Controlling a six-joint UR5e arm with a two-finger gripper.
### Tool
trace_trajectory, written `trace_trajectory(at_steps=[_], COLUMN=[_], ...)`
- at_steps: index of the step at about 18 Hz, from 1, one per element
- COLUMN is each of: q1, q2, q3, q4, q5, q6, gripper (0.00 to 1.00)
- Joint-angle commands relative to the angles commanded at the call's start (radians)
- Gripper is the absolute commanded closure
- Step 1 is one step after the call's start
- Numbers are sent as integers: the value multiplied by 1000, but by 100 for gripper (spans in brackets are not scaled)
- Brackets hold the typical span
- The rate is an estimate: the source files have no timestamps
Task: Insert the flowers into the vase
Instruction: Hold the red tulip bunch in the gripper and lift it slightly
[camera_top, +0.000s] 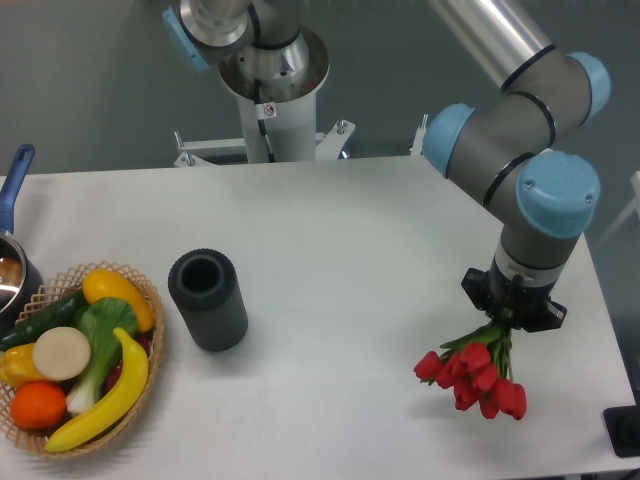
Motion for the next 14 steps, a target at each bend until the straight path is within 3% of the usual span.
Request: trace_trajectory(at_steps=[7, 11, 14], q1=[-6, -8, -28], q2=[12, 43, 46], q3=[-5, -5, -23], q4=[2, 17, 131], q5=[-20, -139, -204], q6=[-14, -34, -84], gripper=[93, 95, 96])
